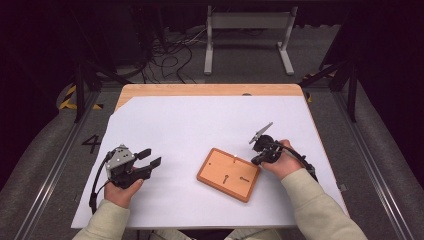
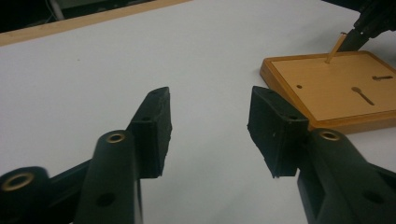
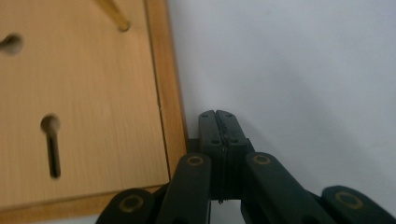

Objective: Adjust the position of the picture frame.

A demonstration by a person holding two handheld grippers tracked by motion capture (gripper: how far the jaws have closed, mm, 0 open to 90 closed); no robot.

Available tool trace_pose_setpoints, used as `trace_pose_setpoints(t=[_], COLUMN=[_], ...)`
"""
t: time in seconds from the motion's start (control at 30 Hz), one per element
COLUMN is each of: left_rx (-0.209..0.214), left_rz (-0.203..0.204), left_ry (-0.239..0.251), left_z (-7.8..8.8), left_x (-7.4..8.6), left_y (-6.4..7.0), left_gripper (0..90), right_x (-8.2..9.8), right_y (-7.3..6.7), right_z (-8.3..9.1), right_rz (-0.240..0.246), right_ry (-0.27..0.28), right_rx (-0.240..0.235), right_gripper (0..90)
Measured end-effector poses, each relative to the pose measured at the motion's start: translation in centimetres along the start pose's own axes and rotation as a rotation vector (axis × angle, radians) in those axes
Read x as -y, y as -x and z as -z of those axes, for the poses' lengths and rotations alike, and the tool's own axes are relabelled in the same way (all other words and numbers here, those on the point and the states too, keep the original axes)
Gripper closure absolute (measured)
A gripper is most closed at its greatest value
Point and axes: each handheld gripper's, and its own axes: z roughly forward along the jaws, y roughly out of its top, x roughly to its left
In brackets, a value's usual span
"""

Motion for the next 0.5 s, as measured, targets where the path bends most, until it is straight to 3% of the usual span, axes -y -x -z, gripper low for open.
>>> trace_pose_setpoints(t=[0.07, 0.1, 0.13, 0.17, 0.23, 0.33, 0.43, 0.5], left_rx=[0.026, 0.068, 0.068, 0.091, 0.113, 0.129, 0.143, 0.157], left_rz=[-0.005, -0.011, -0.011, -0.025, -0.038, -0.057, -0.037, -0.042], left_ry=[-0.01, -0.02, -0.02, -0.035, -0.053, -0.078, -0.101, -0.127], left_z=[-0.1, -0.3, -0.3, -0.4, -0.7, -1.0, -1.2, -1.4], left_x=[-0.1, -0.1, -0.1, -0.2, -0.2, -0.3, -0.3, -0.4], left_y=[0.1, 0.3, 0.3, 0.4, 0.6, 0.9, 1.0, 1.1], left_gripper=[60.6, 64.3, 68.3, 68.3, 78.8, 85.0, 89.9, 90.0], right_x=[0.8, 0.9, 0.9, 1.0, 1.4, 1.5, 1.7, 2.0], right_y=[-1.4, -1.7, -1.7, -2.1, -3.1, -3.9, -4.3, -4.4], right_z=[0.2, 0.2, 0.2, 0.1, 0.0, -0.2, -0.1, 0.4], right_rz=[0.025, 0.028, 0.028, 0.033, 0.035, 0.05, 0.052, 0.034], right_ry=[0.006, 0.01, 0.01, 0.016, 0.041, 0.057, 0.085, 0.138], right_rx=[-0.051, -0.063, -0.063, -0.086, -0.149, -0.175, -0.157, -0.119], right_gripper=[90.0, 90.0, 90.0, 90.0, 90.0, 90.0, 90.0, 90.0])
